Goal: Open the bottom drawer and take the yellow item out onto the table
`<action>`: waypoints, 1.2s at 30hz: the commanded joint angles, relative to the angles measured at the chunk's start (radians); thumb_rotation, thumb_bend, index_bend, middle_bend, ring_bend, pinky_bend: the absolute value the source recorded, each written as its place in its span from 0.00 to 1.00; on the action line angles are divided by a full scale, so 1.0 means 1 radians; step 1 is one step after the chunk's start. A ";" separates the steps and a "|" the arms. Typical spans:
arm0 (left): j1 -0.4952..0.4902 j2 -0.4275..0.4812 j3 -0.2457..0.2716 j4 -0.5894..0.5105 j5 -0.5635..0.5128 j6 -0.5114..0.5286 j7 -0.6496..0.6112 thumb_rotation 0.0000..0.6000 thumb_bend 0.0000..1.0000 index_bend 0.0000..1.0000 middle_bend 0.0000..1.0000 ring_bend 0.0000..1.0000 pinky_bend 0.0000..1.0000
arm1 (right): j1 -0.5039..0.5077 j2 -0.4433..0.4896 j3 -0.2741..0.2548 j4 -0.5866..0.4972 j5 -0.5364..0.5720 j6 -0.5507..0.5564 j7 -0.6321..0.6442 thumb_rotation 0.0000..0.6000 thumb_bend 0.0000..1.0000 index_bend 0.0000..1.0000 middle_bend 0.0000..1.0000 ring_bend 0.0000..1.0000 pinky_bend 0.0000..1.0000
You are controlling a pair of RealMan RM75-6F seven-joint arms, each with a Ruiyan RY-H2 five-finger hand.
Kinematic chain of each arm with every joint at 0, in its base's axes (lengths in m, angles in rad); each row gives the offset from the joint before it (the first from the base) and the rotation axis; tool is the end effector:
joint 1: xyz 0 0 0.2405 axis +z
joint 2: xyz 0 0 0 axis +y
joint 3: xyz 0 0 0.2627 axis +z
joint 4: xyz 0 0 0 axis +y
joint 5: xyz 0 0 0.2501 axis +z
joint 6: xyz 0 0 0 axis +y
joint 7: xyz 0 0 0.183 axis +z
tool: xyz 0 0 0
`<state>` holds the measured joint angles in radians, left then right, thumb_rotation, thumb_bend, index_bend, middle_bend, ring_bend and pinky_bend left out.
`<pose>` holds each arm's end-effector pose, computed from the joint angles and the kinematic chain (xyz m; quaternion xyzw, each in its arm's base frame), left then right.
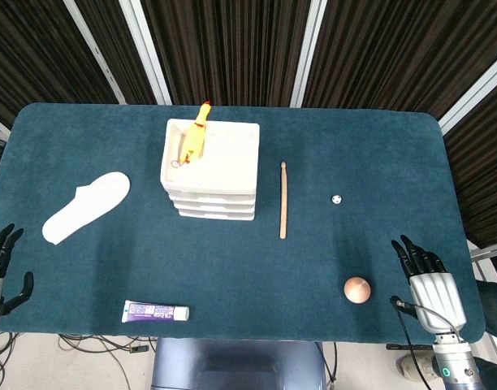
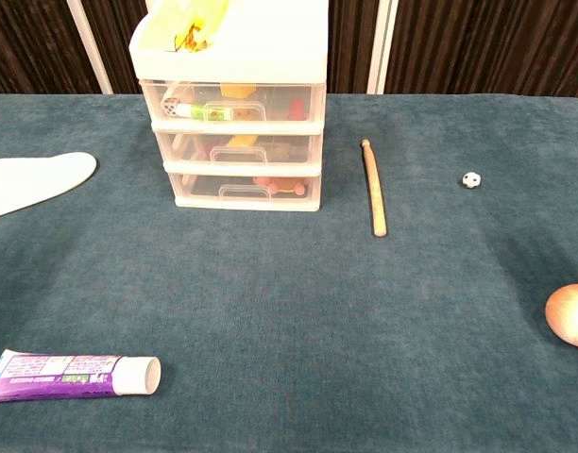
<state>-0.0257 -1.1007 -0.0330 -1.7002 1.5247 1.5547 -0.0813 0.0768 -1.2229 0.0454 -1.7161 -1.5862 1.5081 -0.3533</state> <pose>-0.3189 0.1993 0.1293 -0.5500 -0.4274 -0.4356 0.5701 -0.2782 -0.2161 0.0813 0.6406 -0.3171 0.3682 0.5946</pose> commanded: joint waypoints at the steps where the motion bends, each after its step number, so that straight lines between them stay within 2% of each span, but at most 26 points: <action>1: 0.000 0.000 0.000 0.000 0.001 0.001 0.000 1.00 0.51 0.02 0.00 0.00 0.00 | -0.001 0.001 0.000 -0.001 -0.001 0.002 0.000 1.00 0.12 0.08 0.09 0.19 0.23; 27: 0.006 -0.003 0.008 -0.005 0.025 0.015 0.002 1.00 0.51 0.02 0.00 0.00 0.00 | -0.014 0.027 -0.005 -0.023 -0.009 0.023 0.030 1.00 0.13 0.08 0.10 0.19 0.23; 30: 0.006 -0.003 0.010 -0.007 0.026 0.015 0.005 1.00 0.51 0.02 0.00 0.00 0.00 | -0.003 0.031 -0.007 -0.012 -0.016 0.008 0.089 1.00 0.14 0.09 0.13 0.22 0.25; 36: 0.005 -0.005 0.011 -0.014 0.025 0.010 0.015 1.00 0.51 0.02 0.00 0.00 0.00 | 0.034 0.024 -0.021 0.036 -0.025 -0.057 0.325 1.00 0.17 0.12 0.20 0.30 0.32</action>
<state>-0.0208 -1.1059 -0.0221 -1.7139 1.5501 1.5652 -0.0663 0.0882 -1.1953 0.0330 -1.7075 -1.6042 1.4884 -0.1385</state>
